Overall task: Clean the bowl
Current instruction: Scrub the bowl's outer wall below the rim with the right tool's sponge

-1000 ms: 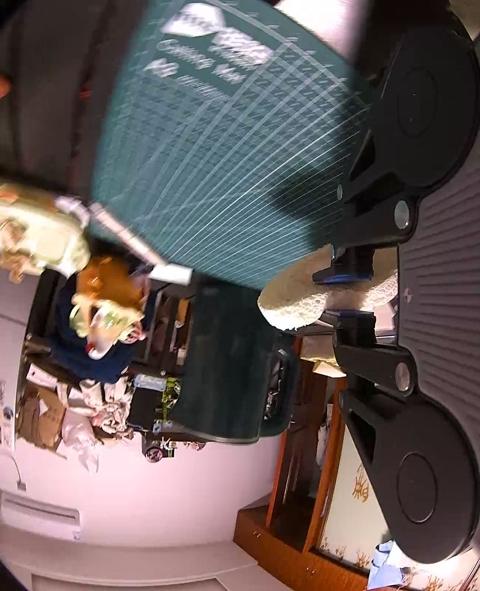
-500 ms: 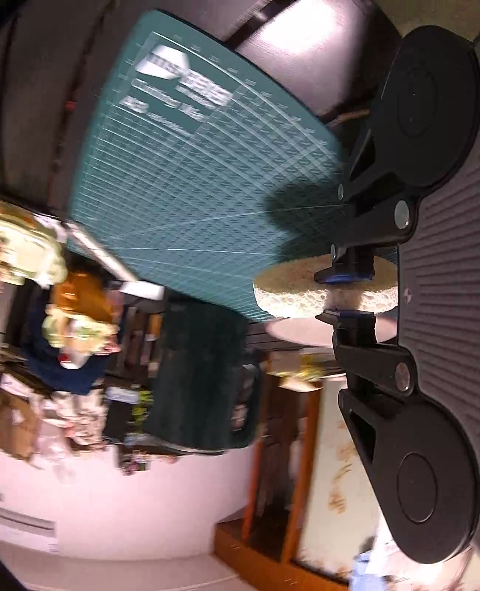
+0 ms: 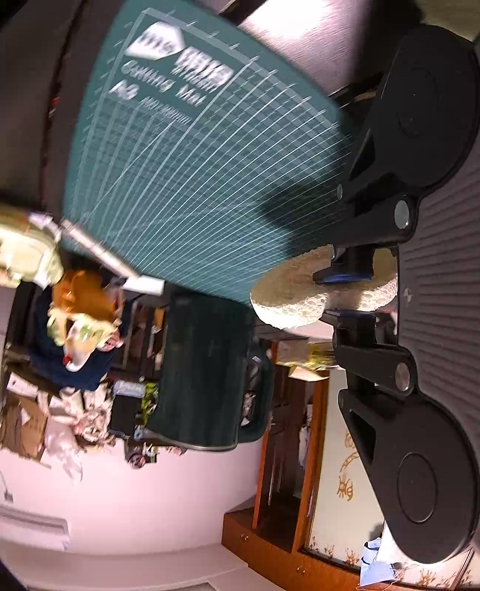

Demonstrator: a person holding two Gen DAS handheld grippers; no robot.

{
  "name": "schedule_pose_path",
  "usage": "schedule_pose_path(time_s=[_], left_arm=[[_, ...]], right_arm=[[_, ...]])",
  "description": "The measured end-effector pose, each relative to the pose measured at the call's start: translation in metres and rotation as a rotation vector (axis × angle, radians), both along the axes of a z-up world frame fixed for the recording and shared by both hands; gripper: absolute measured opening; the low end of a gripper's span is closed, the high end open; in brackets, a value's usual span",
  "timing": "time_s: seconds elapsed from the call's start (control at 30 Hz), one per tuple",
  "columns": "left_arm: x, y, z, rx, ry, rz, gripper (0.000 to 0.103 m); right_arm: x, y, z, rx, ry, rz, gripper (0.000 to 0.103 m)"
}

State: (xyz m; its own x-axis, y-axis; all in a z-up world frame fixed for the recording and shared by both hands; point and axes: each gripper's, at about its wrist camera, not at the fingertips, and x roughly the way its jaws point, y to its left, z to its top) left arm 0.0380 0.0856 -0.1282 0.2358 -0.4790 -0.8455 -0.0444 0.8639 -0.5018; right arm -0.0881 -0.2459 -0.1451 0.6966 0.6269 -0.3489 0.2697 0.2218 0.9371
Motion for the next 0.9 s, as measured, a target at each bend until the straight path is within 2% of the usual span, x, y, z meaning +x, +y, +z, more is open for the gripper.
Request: schedule_pose_path(time_s=[0.07, 0.23, 0.4, 0.47, 0.7, 0.9], left_arm=[[0.0, -0.001, 0.0, -0.001, -0.006, -0.009, 0.024], [0.002, -0.001, -0.001, -0.007, -0.008, -0.02, 0.024], [0.002, 0.004, -0.004, -0.038, 0.003, 0.002, 0.022], [0.002, 0.005, -0.005, -0.04, 0.005, 0.005, 0.021], [-0.002, 0.009, -0.003, -0.035, 0.002, 0.0, 0.021], [-0.001, 0.008, -0.003, -0.034, -0.004, -0.007, 0.021]], right_arm=[[-0.001, -0.002, 0.004, -0.001, -0.003, -0.006, 0.014], [0.0, -0.004, 0.023, -0.041, -0.092, -0.043, 0.014], [-0.001, 0.003, -0.001, -0.002, -0.026, -0.031, 0.014], [0.0, 0.002, -0.003, -0.027, 0.011, -0.017, 0.013], [0.001, -0.003, 0.018, -0.036, -0.075, -0.049, 0.014], [-0.001, 0.0, -0.001, -0.015, 0.01, -0.036, 0.014]])
